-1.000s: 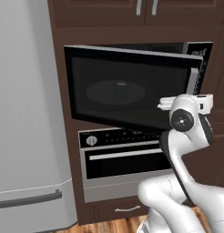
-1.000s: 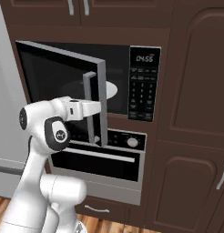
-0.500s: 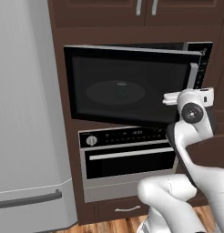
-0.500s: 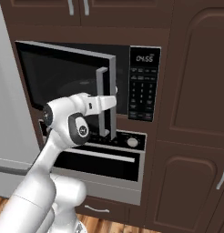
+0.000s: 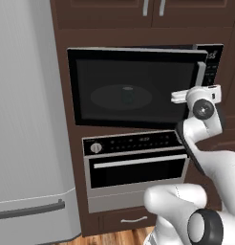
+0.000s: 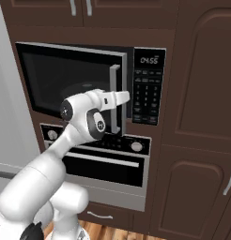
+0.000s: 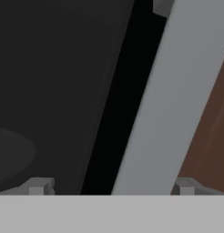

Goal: Pick the mug from the counter and place it inside the microwave. Then close the microwave.

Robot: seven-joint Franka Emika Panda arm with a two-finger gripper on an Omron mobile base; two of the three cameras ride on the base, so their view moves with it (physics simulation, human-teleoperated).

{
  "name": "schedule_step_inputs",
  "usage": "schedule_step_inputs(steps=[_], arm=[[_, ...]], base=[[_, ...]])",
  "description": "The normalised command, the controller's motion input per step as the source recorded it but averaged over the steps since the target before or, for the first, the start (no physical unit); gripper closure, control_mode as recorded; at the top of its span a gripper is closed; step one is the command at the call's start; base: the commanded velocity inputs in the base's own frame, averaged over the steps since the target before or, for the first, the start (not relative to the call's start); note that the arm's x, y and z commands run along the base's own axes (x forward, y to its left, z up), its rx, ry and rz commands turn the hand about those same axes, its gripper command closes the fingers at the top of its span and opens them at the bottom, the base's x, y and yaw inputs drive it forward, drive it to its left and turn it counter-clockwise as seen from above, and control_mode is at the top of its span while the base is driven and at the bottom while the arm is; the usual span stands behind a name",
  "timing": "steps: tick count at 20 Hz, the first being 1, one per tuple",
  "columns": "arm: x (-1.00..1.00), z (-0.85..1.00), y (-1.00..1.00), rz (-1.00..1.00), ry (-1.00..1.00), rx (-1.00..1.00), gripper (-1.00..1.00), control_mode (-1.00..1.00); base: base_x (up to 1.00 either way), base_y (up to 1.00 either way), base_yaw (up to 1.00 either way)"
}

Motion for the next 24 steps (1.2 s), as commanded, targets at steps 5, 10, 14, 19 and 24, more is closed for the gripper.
schedule_step_inputs(steps=[5, 10, 14, 19, 24], arm=[[0.35, 0.13, -0.03, 0.01, 0.02, 0.0, -1.0, -1.0], [0.36, 0.08, -0.01, 0.0, 0.03, 0.0, -1.0, -1.0], [0.42, 0.0, -0.03, 0.0, 0.0, 0.0, -1.0, -1.0], [0.39, 0.0, -0.01, 0.0, 0.01, 0.0, -1.0, -1.0], [0.5, 0.0, -0.08, 0.0, 0.0, 0.0, -1.0, -1.0]], base=[[0.0, 0.0, 0.0], [0.0, 0.0, 0.0], [0.0, 0.0, 0.0], [0.0, 0.0, 0.0], [0.0, 0.0, 0.0]])
